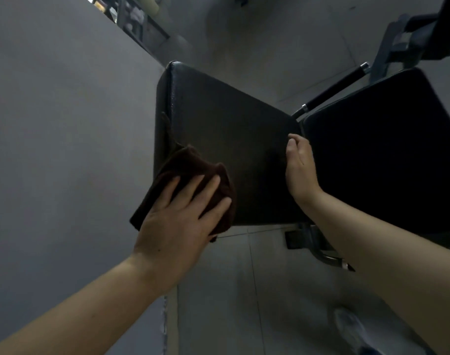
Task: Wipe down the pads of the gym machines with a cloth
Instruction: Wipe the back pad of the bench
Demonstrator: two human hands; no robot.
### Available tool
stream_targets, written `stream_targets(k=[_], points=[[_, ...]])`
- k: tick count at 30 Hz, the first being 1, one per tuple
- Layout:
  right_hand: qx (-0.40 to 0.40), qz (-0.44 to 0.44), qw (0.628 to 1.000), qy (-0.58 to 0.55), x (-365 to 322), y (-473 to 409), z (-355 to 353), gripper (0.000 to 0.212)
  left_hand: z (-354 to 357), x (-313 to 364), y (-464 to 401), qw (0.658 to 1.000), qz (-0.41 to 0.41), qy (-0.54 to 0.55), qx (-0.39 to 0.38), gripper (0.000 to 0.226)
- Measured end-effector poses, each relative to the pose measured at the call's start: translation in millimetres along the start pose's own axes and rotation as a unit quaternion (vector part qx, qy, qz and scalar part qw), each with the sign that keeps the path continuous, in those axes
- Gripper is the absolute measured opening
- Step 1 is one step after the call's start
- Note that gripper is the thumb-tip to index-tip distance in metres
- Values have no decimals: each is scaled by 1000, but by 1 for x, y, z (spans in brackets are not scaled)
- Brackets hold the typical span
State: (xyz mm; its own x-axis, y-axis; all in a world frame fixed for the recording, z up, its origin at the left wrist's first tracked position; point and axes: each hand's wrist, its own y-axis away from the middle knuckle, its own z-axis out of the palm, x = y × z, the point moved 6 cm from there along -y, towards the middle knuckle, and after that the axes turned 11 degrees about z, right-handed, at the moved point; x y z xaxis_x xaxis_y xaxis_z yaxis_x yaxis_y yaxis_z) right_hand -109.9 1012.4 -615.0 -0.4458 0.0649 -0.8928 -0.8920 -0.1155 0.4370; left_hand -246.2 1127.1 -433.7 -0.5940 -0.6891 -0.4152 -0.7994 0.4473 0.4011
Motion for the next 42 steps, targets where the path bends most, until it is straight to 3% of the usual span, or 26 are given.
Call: stream_targets(k=[5, 10, 13, 15, 17, 18, 20, 23, 26, 29, 33, 36, 42], points=[[39, 22, 998, -44, 7, -9, -38, 38, 17, 35, -56, 996, 10, -11, -85, 53], [47, 27, 997, -48, 15, 2, -70, 35, 62, 76, -104, 972, 7, 37, -233, 54], [34, 48, 997, -54, 35, 18, -76, 35, 67, 83, -123, 969, -18, 93, -229, 61], [-16, 53, 995, -87, 46, 39, -61, 30, 52, 77, -124, 961, -43, 182, -202, 67], [-89, 33, 987, -132, 43, 62, -34, 30, 25, 54, -120, 942, -105, 303, -101, 58], [-128, 9, 984, -120, 39, 73, -17, 35, 10, 37, -117, 944, -122, 305, -30, 51], [-172, -65, 982, 37, 29, 92, 21, 48, -10, 5, -107, 974, -121, 190, 38, 46], [-110, -155, 951, 243, 28, 105, 51, 69, -10, -23, -95, 985, -155, 49, -60, 58], [-28, -185, 953, 238, 37, 102, 50, 63, 6, -23, -92, 975, -161, -33, -152, 65], [0, -176, 964, 199, 48, 93, 45, 58, 13, -20, -97, 971, -153, -68, -172, 66], [5, -157, 969, 193, 64, 77, 34, 54, 18, -24, -94, 973, -161, -81, -144, 62], [-8, -87, 976, 198, 80, 55, 21, 55, 19, -27, -93, 973, -167, -18, -157, 68], [-42, 33, 976, 210, 106, 14, -2, 42, 15, -28, -91, 981, -122, -2, -153, 64]])
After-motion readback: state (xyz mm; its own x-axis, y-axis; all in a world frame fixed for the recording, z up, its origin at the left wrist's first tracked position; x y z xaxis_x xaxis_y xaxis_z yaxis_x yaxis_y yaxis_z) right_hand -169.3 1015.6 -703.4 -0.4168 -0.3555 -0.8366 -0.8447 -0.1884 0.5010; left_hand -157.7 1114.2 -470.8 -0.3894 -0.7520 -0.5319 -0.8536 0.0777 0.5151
